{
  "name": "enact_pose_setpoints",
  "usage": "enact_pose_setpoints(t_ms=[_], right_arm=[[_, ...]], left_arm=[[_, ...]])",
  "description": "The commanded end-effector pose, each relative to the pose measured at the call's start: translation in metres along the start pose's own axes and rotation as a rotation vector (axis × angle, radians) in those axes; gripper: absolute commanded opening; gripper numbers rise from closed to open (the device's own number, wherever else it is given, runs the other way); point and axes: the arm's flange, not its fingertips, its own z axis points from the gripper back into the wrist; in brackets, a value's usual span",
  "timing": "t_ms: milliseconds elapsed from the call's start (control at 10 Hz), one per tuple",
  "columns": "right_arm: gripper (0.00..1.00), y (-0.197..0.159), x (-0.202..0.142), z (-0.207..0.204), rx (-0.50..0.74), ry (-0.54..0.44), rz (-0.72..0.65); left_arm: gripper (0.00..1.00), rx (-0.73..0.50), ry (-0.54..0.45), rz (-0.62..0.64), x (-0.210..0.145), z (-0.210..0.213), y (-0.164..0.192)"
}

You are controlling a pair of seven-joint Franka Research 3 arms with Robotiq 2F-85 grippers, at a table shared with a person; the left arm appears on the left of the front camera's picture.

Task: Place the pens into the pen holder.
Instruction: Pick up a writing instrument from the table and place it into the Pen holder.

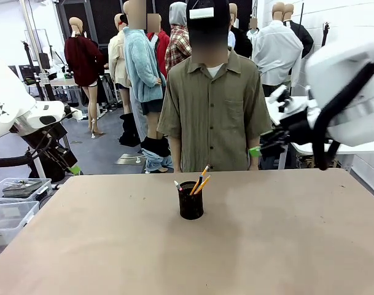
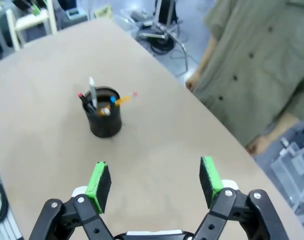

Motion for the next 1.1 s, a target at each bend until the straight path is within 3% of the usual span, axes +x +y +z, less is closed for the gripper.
enact_pose_setpoints(t_ms=[0, 100, 200, 1000], right_arm=[[0.89, -0.007, -0.019, 0.002, 0.049, -0.014, -0.048], [0.89, -0.012, -0.027, -0.016, 0.058, -0.011, -0.062], [0.89, -0.006, -0.015, 0.006, 0.007, 0.002, -0.030], [0.89, -0.006, -0.015, 0.006, 0.007, 0.002, -0.030]], left_arm=[[0.54, 0.017, 0.001, 0.004, 0.001, 0.000, 0.001], [0.54, 0.017, 0.001, 0.004, 0.001, 0.000, 0.001], [0.54, 0.017, 0.001, 0.004, 0.001, 0.000, 0.001], [0.54, 0.017, 0.001, 0.004, 0.001, 0.000, 0.001]])
